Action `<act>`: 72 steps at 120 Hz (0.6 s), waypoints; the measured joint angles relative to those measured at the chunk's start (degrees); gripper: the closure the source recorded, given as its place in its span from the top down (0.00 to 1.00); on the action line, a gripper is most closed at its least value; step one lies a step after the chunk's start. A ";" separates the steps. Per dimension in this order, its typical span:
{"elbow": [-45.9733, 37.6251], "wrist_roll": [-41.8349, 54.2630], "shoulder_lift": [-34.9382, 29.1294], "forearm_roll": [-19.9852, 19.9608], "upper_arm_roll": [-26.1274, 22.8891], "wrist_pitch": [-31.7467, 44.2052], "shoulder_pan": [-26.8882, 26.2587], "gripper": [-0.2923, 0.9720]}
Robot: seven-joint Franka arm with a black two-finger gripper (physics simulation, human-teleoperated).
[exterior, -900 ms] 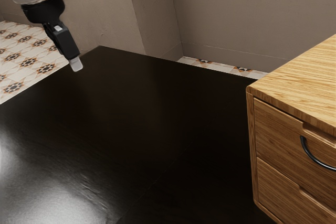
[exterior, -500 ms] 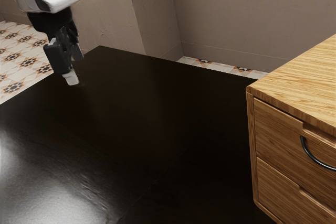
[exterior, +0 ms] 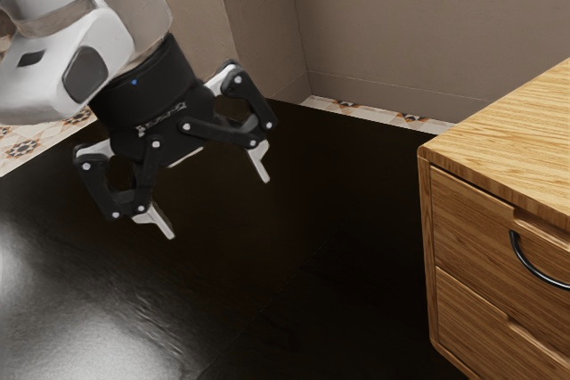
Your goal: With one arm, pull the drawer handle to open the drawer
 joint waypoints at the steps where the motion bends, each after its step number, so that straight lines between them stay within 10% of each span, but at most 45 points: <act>1: 0.01 0.35 -0.06 -0.34 -0.19 0.11 -0.04 0.76; 30: -0.23 4.05 -0.78 -5.21 -4.71 3.93 -2.96 0.76; 72: 1.55 -7.14 7.37 7.53 -1.76 12.65 -22.19 0.77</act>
